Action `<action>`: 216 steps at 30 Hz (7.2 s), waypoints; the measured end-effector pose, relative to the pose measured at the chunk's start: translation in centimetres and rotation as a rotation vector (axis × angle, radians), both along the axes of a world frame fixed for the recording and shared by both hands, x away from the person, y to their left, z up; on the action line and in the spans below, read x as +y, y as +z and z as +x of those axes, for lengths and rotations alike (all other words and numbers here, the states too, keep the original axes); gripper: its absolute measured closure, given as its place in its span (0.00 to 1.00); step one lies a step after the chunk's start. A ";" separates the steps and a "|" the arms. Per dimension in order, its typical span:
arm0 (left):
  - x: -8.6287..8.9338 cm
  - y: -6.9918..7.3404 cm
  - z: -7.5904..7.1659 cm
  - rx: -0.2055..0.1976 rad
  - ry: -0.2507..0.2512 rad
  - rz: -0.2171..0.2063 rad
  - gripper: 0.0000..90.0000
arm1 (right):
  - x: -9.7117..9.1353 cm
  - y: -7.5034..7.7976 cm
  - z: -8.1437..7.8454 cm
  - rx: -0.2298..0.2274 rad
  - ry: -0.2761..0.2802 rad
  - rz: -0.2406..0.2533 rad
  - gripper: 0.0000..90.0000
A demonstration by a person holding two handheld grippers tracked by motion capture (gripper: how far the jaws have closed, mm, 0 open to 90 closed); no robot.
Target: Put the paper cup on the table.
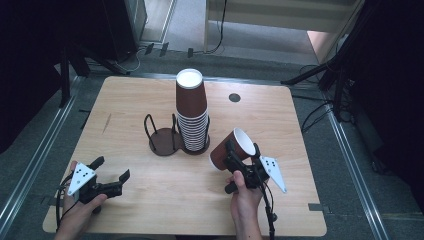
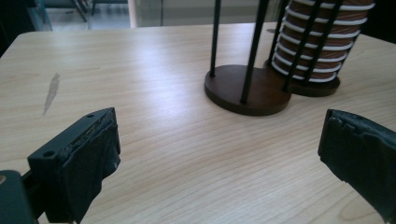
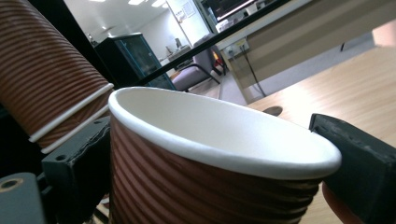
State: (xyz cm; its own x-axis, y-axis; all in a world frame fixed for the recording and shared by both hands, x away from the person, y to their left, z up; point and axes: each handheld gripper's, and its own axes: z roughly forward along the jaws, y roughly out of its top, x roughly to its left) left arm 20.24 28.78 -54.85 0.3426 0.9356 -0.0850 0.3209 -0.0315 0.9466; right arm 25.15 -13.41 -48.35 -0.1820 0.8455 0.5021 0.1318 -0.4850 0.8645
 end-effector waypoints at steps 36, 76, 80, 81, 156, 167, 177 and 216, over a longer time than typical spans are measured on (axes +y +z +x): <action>-0.4 -0.2 0.6 0.031 0.061 0.078 0.00 | -0.1 -1.4 4.5 -0.157 -0.096 -0.563 0.06; 0.1 -0.2 0.9 0.071 0.075 0.035 0.00 | -3.0 -5.3 9.3 -0.040 -0.197 -0.666 0.04; 0.1 -0.2 1.0 0.073 0.075 0.031 0.00 | -3.1 -5.4 9.4 -0.032 -0.204 -0.663 0.04; 0.2 -0.2 1.0 0.073 0.076 0.026 0.00 | -3.1 -5.3 9.4 -0.031 -0.202 -0.660 0.04; 0.5 -0.2 1.1 0.085 0.082 -0.004 0.00 | -9.7 -2.7 1.1 -0.009 -0.128 -0.535 0.00; 0.5 -0.2 1.1 0.082 0.086 -0.006 0.00 | -11.8 -3.0 -0.3 0.011 -0.149 -0.546 0.00; 0.5 -0.2 1.0 0.084 0.083 -0.008 0.00 | -13.3 -3.4 -1.3 0.031 -0.165 -0.551 0.00; 0.5 -0.2 1.0 0.086 0.082 -0.002 0.00 | -17.8 -5.4 -4.0 0.128 -0.220 -0.598 0.00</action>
